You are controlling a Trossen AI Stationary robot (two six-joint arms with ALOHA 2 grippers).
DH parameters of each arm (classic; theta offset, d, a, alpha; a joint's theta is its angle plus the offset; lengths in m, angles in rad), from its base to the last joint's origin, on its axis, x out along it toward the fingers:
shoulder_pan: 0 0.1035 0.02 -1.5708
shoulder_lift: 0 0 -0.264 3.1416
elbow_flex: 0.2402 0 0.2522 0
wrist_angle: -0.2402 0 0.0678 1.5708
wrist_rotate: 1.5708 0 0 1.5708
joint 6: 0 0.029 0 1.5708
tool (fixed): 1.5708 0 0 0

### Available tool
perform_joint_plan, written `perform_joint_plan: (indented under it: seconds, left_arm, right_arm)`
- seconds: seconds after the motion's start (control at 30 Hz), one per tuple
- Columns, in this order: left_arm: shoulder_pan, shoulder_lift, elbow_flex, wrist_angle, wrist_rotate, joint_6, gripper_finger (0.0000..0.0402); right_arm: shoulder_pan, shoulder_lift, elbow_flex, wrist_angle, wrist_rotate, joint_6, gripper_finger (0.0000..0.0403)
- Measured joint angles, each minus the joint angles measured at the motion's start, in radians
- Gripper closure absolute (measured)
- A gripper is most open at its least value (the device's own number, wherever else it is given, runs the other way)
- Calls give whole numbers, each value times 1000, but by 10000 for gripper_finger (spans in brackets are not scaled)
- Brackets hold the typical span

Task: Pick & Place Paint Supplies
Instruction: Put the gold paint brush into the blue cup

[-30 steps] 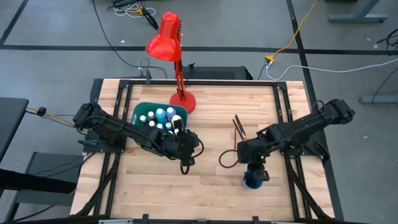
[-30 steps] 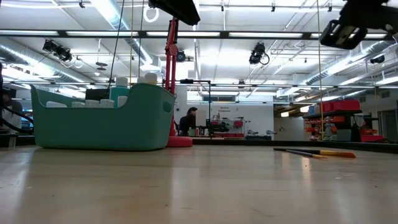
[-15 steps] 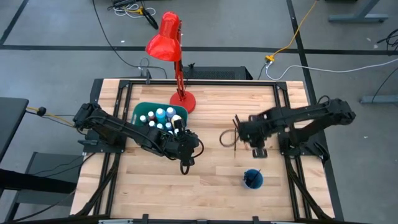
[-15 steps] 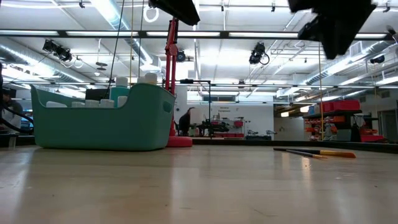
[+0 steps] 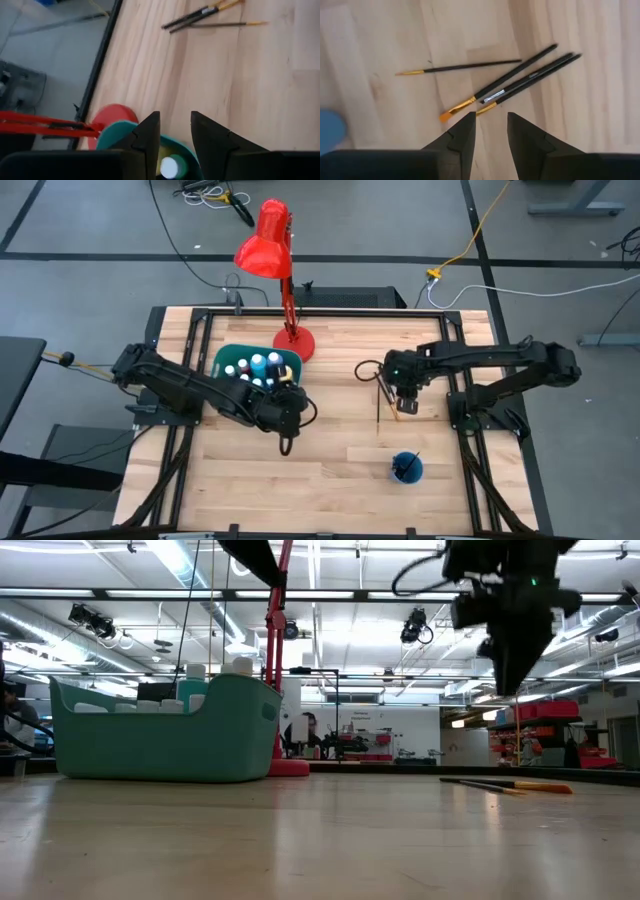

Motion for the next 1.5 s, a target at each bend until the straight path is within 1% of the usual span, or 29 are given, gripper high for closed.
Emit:
perform_joint_plan:
  seconds: [0.07, 0.17, 0.27, 0.33, 0.4, 0.57, 0.67, 0.77, 0.83, 1.1, 1.27, 1.43, 1.5]
  left_arm:
    - [0, -7, -1, 9, -2, 13, 288]
    - [1, -13, -43, 21, 0, 12, 288]
    - [13, -27, -90, 100, 14, -1, 288]
    - [18, -37, -127, 124, 41, -9, 288]
    - [22, -38, -152, 197, 66, 7, 288]
    - [30, -47, -208, 253, 70, 8, 288]
    - [38, -46, -218, 245, 71, -12, 288]
    - [39, -47, -217, 248, 74, -14, 288]
    - [39, -47, -217, 247, 75, -13, 288]
    - [38, -47, -217, 247, 75, -14, 288]
    - [38, -47, -217, 247, 77, -14, 288]
    - [37, -47, -217, 246, 77, -14, 288]
    - [37, -47, -217, 246, 77, -14, 288]
  right_arm:
    - [-10, 0, -66, 48, -1, 0, 286]
    - [-17, 1, -155, 162, -12, 23, 286]
    - [-18, 2, -231, 246, 1, 67, 286]
    - [-18, 1, -281, 312, 19, 88, 286]
    - [-18, 2, -330, 355, 24, 109, 286]
    - [-17, 2, -437, 522, 27, 169, 286]
    - [-17, 2, -489, 624, 41, 164, 286]
    - [-15, -1, -515, 636, 99, 158, 286]
    - [-15, -2, -526, 639, 120, 176, 286]
    - [-16, -1, -530, 644, 132, 197, 286]
    - [-5, 0, -531, 647, 92, 197, 286]
    - [32, 1, -521, 622, 165, 180, 286]
    - [33, 1, -522, 625, 170, 175, 288]
